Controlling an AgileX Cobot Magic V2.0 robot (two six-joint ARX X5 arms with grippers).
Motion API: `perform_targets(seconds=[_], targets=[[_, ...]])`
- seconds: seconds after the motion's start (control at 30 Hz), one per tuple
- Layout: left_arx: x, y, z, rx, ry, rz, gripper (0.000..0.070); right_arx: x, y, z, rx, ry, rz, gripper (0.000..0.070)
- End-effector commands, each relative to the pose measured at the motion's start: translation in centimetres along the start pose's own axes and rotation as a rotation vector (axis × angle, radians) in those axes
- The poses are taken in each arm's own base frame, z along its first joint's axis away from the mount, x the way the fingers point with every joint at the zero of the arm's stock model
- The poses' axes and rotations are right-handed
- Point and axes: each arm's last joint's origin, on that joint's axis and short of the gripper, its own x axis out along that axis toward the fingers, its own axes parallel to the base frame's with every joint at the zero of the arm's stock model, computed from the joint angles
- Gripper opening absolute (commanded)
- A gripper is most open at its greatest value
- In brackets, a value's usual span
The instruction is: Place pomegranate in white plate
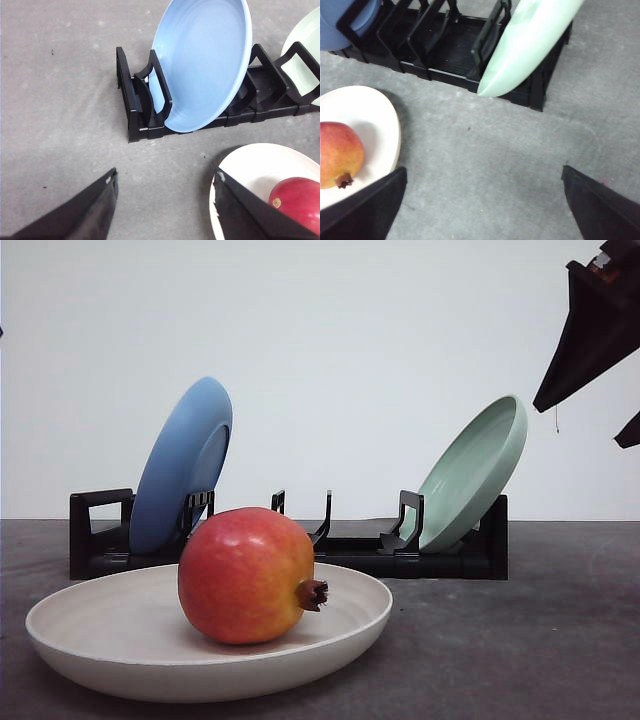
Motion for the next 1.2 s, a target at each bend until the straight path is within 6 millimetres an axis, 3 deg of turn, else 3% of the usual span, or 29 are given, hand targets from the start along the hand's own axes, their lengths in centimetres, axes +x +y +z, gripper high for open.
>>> perform_targets(seconds=[0.0,0.03,0.07,0.1,0.83,0.97,1.17], targets=[[0.0,0.0,0.3,-0.014,-0.011,0.001,0.0217,0.1,0.1,0.2,-0.004,-0.003,0.005,0.042],[0.0,0.0,0.3,-0.016,-0.01,0.0,0.0069,0.1,0.1,0.2,0.0,-0.003,0.003,0.0184],[0.0,0.0,0.3,-0.018,-0.011,0.0,0.0,0.1,0.1,0.2,0.002,-0.004,0.0,0.0061],[0.0,0.0,0.3,-0.02,-0.015,0.0,0.0,0.1,0.0,0.2,0.002,-0.006,-0.004,0.0036],[-0.5,0.0,0.2,-0.014,-0.048,0.001,0.0,0.1,0.1,0.4,-0.005,-0.023,0.0,0.002],[-0.7,0.4,-1.3,0.013,-0.127,0.022,0.0,0.1,0.1,0.4,-0.005,-0.023,0.0,0.002],[0.1,1.6,-5.7,0.006,-0.28,0.081,0.0,0.1,0.1,0.6,-0.013,-0.042,0.001,0.002]])
